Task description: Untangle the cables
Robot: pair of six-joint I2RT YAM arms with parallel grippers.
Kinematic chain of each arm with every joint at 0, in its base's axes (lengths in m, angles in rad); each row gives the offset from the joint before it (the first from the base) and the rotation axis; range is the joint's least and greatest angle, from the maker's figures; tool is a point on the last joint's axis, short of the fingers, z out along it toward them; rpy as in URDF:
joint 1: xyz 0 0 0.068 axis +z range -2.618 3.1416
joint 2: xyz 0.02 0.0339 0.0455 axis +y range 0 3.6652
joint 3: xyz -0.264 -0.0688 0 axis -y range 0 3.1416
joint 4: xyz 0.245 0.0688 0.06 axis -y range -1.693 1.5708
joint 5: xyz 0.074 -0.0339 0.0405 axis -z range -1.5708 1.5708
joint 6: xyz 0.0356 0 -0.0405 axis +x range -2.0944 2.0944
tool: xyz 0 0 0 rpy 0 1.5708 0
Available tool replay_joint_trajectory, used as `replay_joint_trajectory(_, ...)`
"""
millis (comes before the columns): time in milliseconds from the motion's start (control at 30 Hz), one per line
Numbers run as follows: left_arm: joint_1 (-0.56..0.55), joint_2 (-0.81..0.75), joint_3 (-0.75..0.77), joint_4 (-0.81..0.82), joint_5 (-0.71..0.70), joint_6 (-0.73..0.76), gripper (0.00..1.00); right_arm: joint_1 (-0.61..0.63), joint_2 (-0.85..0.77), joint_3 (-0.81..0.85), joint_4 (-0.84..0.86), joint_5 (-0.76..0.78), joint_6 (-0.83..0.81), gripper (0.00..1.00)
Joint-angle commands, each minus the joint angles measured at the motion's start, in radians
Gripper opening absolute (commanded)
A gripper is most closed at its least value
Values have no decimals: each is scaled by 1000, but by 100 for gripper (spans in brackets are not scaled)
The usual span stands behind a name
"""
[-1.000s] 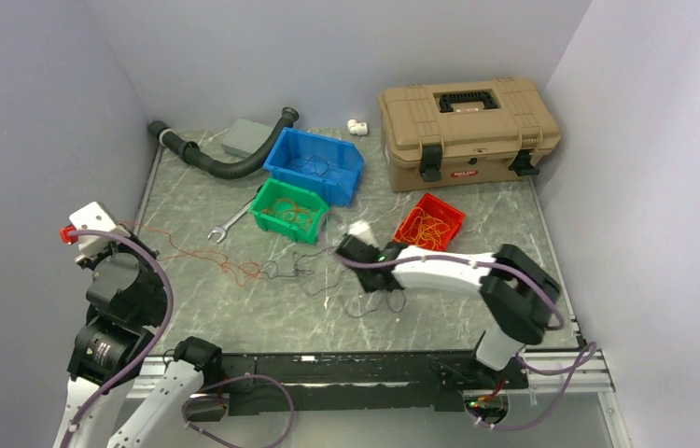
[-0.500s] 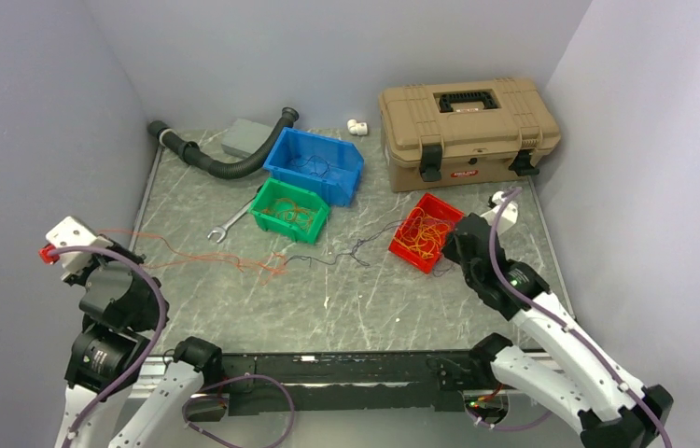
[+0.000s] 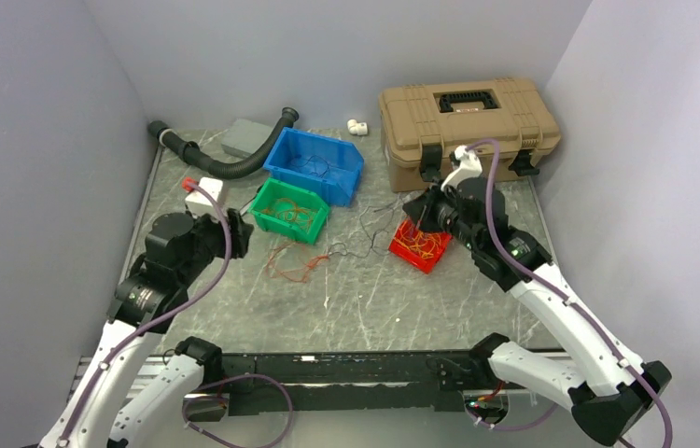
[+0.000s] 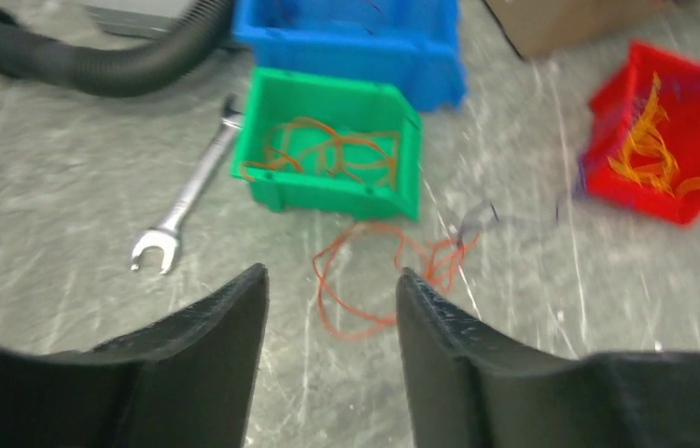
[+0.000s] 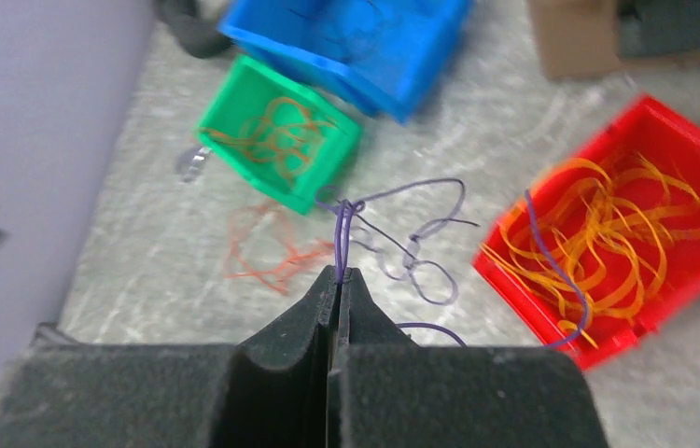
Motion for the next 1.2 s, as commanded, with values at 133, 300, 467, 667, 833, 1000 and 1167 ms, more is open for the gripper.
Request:
replay_joint_trajectory(133, -3, -49, -165, 217, 432, -101, 87, 8, 84, 291, 16, -218, -110, 0)
replay_joint_trajectory(300, -32, -33, -276, 415, 494, -201, 95, 7, 115, 385, 22, -264, -94, 0)
replay_joint_trajectory(467, -96, -54, -421, 740, 463, -260, 94, 8, 148, 476, 38, -300, -59, 0)
replay_joint_trajectory(667, -192, 62, -520, 1016, 409, -195, 92, 8, 169, 541, 83, -364, -9, 0)
replay_joint_trajectory(833, -305, 222, -494, 1162, 332, -61, 92, 7, 183, 579, 95, -399, 20, 0)
replay_joint_trajectory(1000, -349, 418, -434, 1295, 310, 18, 91, 8, 183, 595, 126, -428, 59, 0)
replay_joint_trajectory(1167, -363, 592, -352, 1376, 287, 26, 79, 8, 187, 625, 110, -440, 79, 0)
